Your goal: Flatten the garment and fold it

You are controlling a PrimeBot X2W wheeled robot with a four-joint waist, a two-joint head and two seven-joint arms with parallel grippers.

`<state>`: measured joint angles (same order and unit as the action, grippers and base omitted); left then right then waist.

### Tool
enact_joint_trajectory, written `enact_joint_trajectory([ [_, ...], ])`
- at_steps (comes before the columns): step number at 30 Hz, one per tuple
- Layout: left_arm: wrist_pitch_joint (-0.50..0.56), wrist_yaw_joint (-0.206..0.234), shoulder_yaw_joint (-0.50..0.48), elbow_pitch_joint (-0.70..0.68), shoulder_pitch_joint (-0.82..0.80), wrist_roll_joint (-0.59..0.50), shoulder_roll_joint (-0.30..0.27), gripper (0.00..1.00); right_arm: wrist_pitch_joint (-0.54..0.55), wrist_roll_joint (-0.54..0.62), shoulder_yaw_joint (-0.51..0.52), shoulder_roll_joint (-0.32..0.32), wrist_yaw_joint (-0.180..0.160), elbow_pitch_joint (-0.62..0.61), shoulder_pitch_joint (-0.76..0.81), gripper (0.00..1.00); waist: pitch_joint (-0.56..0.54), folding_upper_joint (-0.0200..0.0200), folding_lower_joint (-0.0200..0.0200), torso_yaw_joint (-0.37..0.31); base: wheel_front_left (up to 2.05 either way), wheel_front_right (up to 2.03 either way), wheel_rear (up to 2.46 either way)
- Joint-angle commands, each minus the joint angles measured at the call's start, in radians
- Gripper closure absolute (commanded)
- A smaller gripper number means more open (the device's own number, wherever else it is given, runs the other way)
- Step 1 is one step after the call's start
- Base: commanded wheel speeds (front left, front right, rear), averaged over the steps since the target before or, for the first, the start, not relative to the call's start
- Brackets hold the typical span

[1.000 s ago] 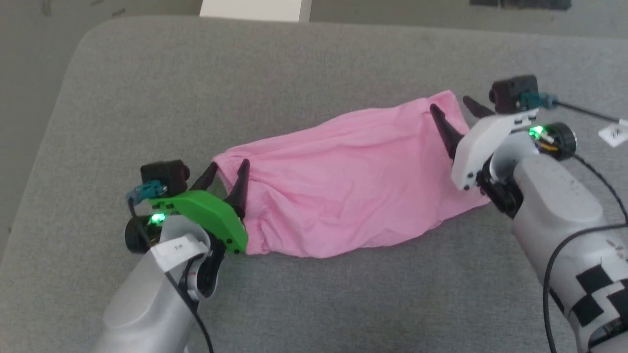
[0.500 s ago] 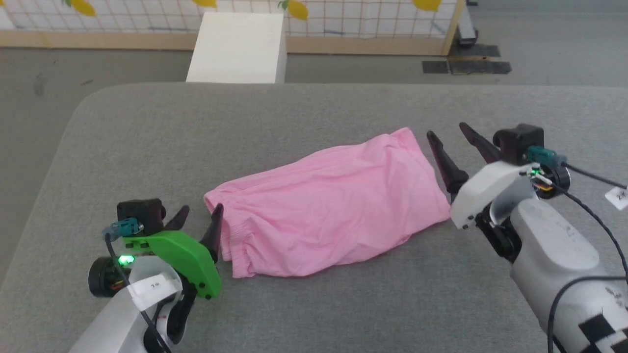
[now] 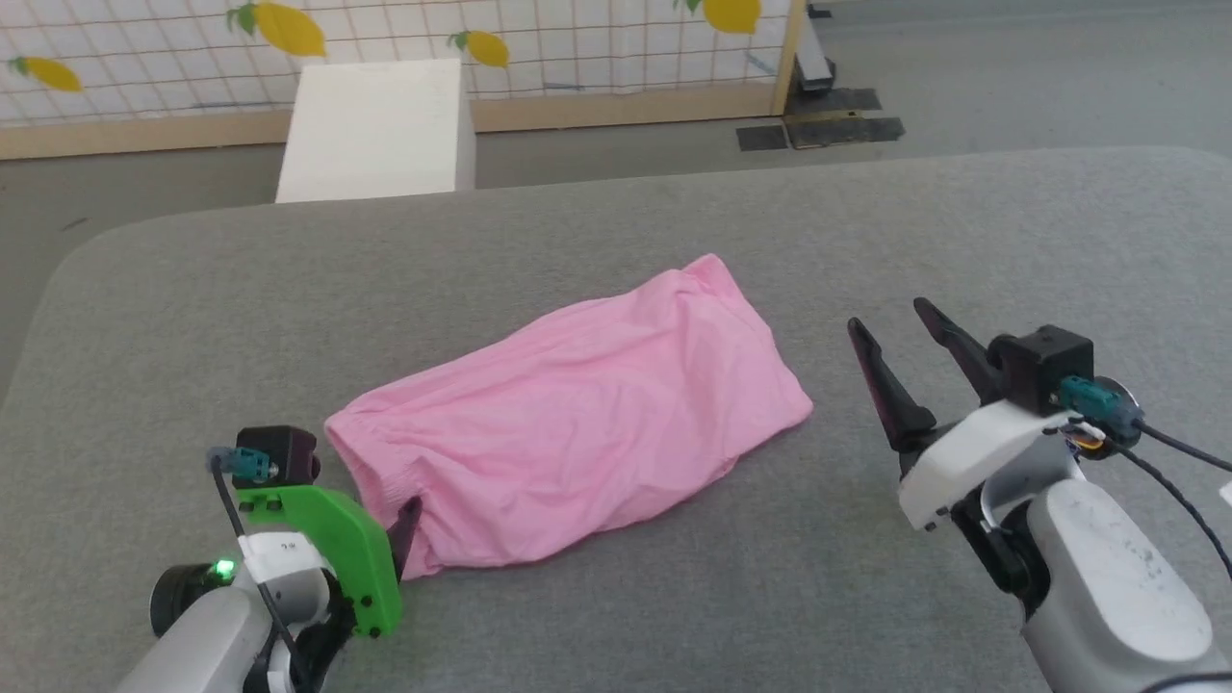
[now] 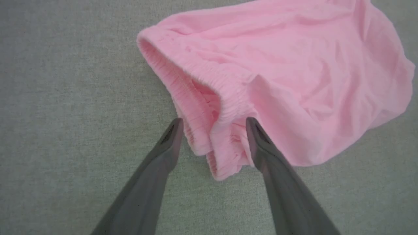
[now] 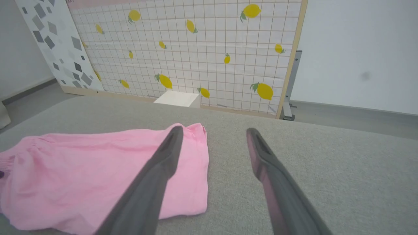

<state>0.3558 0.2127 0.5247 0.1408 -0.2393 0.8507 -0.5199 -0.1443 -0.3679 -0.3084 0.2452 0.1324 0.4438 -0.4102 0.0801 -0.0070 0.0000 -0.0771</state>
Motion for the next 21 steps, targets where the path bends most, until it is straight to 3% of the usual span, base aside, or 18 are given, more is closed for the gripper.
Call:
enact_joint_trajectory([
  [1, 0.011, -0.005, 0.002, 0.016, -0.005, 0.006, -0.01, 0.0, 0.017, 0.015, 0.015, -0.009, -0.002, -0.042, 0.032, 0.0, 0.01, 0.007, 0.0, -0.025, 0.0, 0.0, 0.0],
  [6, 0.062, -0.021, 0.015, 0.079, -0.023, 0.031, -0.004, 0.0, 0.095, 0.052, 0.065, -0.031, -0.002, -0.194, 0.118, 0.0, 0.031, 0.007, 0.0, -0.05, 0.0, 0.0, 0.0],
  [13, 0.169, -0.053, 0.07, 0.174, -0.064, 0.047, 0.016, 0.0, 0.161, 0.081, 0.106, -0.053, -0.002, -0.318, 0.174, 0.0, 0.064, 0.007, 0.0, -0.064, 0.0, 0.0, 0.0],
  [14, 0.194, -0.067, 0.086, 0.201, -0.071, 0.053, 0.026, 0.41, 0.174, 0.083, 0.114, -0.057, -0.002, -0.337, 0.182, 0.0, 0.07, 0.007, 0.0, -0.067, 0.0, 0.0, 0.0],
  [15, 0.208, -0.076, 0.095, 0.213, -0.072, 0.057, 0.033, 0.97, 0.18, 0.084, 0.118, -0.058, -0.002, -0.345, 0.186, 0.0, 0.072, 0.007, 0.0, -0.069, 0.0, 0.0, 0.0],
  [21, 0.215, -0.108, 0.12, 0.241, -0.078, 0.062, 0.059, 1.0, 0.224, 0.073, 0.138, -0.059, -0.002, -0.371, 0.197, 0.0, 0.076, 0.007, 0.0, -0.065, 0.0, 0.0, 0.0],
])
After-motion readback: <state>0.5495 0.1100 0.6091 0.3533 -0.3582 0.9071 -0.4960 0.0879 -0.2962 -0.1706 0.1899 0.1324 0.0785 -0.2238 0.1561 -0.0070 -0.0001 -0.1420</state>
